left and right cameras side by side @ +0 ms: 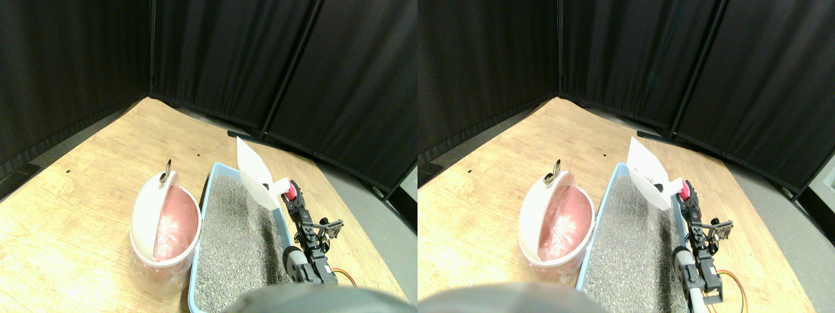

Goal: Scoop (unimanual)

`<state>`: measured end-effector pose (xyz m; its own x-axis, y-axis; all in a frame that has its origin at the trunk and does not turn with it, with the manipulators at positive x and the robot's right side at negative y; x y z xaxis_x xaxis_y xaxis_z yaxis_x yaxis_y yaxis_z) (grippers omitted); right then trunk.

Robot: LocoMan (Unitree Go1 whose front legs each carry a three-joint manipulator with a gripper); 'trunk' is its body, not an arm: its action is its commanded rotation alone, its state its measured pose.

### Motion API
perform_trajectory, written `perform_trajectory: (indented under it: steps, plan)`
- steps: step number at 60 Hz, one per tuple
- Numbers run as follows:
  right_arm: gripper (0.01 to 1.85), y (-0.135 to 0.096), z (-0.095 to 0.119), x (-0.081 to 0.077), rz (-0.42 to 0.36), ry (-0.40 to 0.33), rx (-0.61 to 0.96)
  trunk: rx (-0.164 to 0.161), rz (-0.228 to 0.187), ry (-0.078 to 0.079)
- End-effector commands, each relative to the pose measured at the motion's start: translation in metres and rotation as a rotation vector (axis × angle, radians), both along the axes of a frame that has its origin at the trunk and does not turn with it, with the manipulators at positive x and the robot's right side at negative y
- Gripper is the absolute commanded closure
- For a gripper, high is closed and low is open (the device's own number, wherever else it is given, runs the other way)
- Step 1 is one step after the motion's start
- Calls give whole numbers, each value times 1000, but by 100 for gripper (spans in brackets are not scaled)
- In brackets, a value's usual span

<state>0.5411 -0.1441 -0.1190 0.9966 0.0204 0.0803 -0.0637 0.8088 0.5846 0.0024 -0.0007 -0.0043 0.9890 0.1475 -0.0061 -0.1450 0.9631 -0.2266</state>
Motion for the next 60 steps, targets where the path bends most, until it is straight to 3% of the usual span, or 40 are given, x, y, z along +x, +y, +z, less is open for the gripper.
perform_trajectory:
  steps: [1, 7, 12, 25, 42, 60]
  plan:
    - [180, 2, 15, -1, 39, -101, 5, -6, 13, -8]
    - [180, 2, 17, -2, 53, -114, -27, -11, 18, -11]
    - [180, 3, 24, -6, 64, -126, -195, -20, 28, -11]
    - [180, 10, 50, -12, 201, -156, -454, -49, 56, -9]
    - [180, 32, 72, -11, 365, -172, -585, -105, 121, -8]
    - [180, 66, 75, -9, 447, -119, -653, -174, 203, 2]
